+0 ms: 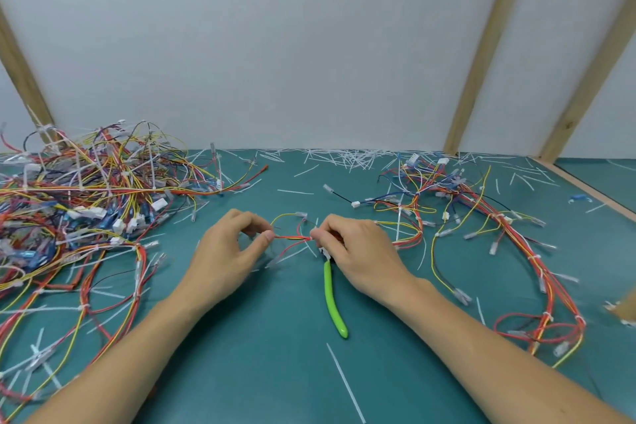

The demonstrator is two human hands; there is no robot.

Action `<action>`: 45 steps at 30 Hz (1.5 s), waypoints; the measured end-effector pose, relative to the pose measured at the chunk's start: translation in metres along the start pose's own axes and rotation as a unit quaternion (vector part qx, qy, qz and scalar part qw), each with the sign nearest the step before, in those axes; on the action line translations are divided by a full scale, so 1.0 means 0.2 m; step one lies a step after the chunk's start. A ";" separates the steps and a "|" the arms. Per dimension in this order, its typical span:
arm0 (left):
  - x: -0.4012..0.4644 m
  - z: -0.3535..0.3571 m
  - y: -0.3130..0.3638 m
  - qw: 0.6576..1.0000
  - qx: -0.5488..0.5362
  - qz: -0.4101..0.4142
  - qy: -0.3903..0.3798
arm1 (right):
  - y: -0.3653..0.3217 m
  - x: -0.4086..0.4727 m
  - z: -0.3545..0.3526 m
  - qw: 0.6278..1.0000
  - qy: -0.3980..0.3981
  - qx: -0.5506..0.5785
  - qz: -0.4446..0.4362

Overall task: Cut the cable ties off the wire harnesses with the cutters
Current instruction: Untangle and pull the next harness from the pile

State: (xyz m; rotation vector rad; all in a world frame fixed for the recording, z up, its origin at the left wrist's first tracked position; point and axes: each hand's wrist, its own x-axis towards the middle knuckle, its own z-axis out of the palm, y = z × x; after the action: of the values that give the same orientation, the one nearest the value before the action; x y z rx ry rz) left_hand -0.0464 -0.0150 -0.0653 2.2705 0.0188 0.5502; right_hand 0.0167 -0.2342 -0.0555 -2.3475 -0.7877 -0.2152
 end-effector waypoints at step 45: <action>-0.01 0.01 0.06 0.998 -0.018 0.033 -0.044 | -0.05 -0.03 0.02 0.996 0.007 -0.022 -0.090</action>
State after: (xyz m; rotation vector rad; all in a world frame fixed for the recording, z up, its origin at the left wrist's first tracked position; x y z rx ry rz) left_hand -0.0491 -0.0247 -0.0594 2.2647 -0.1094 0.4803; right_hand 0.0066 -0.2284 -0.0555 -2.3144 -0.9967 -0.3285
